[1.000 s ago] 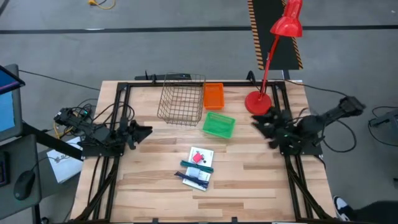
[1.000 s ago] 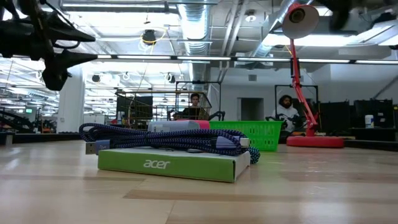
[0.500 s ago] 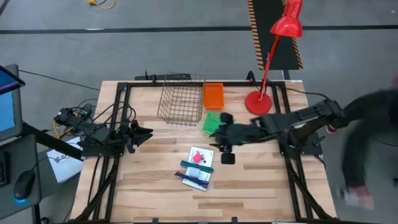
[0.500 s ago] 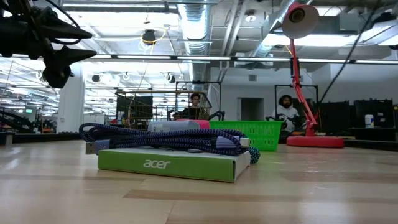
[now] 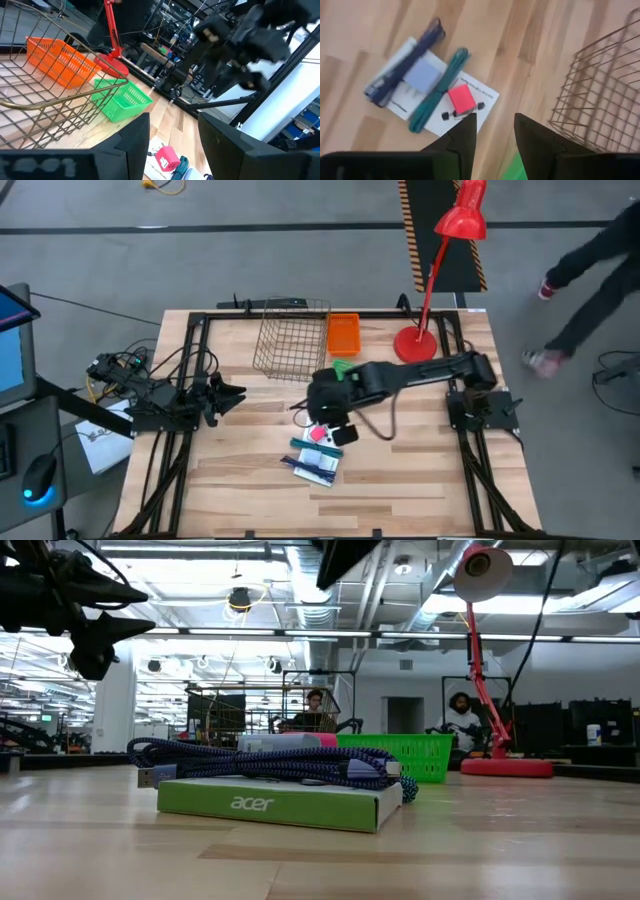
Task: Pick and place items into bin
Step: Put the pink charger adapter into the wire basket
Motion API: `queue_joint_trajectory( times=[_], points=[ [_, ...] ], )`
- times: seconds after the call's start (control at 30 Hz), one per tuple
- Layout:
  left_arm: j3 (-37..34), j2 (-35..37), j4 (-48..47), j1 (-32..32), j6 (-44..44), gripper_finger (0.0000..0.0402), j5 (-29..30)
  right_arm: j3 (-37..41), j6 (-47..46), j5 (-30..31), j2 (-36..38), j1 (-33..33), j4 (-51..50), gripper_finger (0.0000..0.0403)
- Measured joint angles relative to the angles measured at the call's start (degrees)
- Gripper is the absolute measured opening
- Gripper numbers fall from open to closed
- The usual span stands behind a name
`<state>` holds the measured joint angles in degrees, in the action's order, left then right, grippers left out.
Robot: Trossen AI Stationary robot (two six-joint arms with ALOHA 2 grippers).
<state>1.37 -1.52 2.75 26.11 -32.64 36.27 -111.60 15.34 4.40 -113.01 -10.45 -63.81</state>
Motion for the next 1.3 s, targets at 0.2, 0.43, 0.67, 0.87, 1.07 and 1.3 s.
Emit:
queue_joint_trajectory(
  times=[0.2,0.43,0.67,0.87,1.07,1.3],
  points=[
    [-0.02,0.0,0.01,0.0,0.0,0.0158,0.02,-1.79,3.06,-0.09,-4.37,-0.03,-0.09,0.0141],
    [-0.02,0.02,0.03,0.0,-0.04,0.0158,-0.03,-1.19,7.54,-1.58,-7.92,-0.51,-2.36,0.0206],
    [-0.04,-0.26,0.16,0.0,-0.04,0.0158,-0.38,-1.4,10.21,-0.35,-11.37,-2.67,-0.65,0.0249],
    [-0.09,-1.54,0.12,0.0,-0.11,0.0158,-0.76,-1.41,10.66,0.37,-11.11,-3.36,1.03,0.0248],
    [-0.09,-1.92,0.12,0.0,-0.28,0.0158,-1.3,-1.36,10.84,0.22,-11.62,-2.91,3.2,0.0249],
    [-0.09,-1.88,0.32,0.0,-0.31,0.0158,-1.58,-1.45,12.61,0.33,-14.72,-2.92,3.38,0.0249]
  ],
)
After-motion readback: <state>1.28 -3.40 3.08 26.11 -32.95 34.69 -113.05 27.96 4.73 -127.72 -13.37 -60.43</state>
